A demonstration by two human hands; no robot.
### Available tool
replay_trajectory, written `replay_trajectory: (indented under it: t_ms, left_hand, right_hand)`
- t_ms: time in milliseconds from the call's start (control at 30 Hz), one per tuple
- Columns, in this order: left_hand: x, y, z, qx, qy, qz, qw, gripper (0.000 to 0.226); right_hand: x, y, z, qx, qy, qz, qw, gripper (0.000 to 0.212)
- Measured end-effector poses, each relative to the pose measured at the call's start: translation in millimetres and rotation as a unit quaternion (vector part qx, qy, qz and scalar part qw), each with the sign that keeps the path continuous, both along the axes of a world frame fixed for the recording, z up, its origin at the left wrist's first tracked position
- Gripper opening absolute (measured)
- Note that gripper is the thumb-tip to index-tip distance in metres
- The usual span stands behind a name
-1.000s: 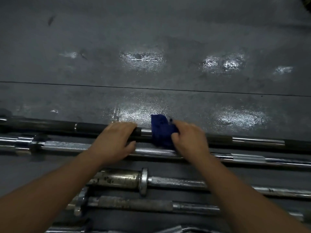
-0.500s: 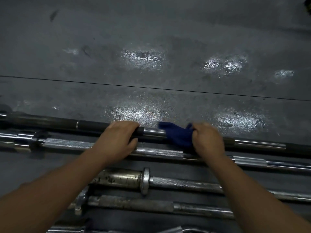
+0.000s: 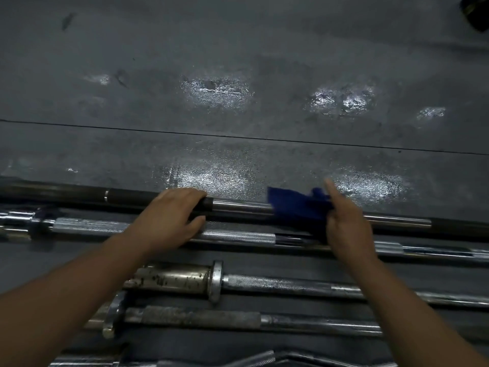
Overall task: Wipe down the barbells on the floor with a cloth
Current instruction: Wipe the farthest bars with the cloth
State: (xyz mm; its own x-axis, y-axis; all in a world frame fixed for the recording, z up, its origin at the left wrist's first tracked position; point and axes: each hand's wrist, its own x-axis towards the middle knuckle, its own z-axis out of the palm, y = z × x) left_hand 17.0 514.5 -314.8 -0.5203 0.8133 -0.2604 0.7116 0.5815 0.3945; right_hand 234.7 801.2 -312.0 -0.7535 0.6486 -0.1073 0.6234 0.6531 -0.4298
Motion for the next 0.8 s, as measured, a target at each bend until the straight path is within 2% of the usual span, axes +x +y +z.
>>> replay_trajectory:
  t_ms: [67, 133, 200, 267, 333, 433, 567, 667, 800]
  left_hand:
    - [-1, 0, 0, -0.007, 0.002, -0.004, 1.000, 0.047]
    - [-1, 1, 0, -0.012, 0.011, -0.005, 1.000, 0.048]
    - [2, 4, -1, -0.020, 0.017, -0.005, 1.000, 0.054]
    - [3, 4, 0, -0.021, 0.012, -0.002, 1.000, 0.062]
    - [4, 0, 1, -0.020, 0.015, -0.004, 1.000, 0.068]
    - [18, -16, -4, -0.035, 0.074, -0.002, 0.997, 0.076]
    - [41, -31, -13, -0.070, 0.054, -0.003, 0.996, 0.086]
    - [31, -25, -13, -0.075, 0.049, 0.005, 0.996, 0.086]
    - [-1, -1, -13, -0.101, 0.068, -0.005, 0.993, 0.085]
  right_hand:
    - [6, 6, -2, 0.065, -0.026, -0.056, 0.996, 0.070]
    - [-10, -17, -8, 0.108, -0.024, -0.048, 0.993, 0.054]
    - [-40, -59, -13, 0.119, -0.013, 0.018, 0.993, 0.037]
    - [-60, -90, -14, 0.101, -0.030, 0.104, 0.989, 0.038]
    - [-64, -82, -9, 0.091, -0.059, 0.157, 0.982, 0.040]
    - [-35, -42, -13, 0.133, -0.068, 0.109, 0.983, 0.030]
    - [-7, -47, -31, 0.163, -0.071, 0.078, 0.981, 0.041]
    - [-32, -36, -32, 0.131, -0.041, 0.078, 0.987, 0.042]
    - [-76, -2, -36, 0.094, -0.077, 0.044, 0.992, 0.040]
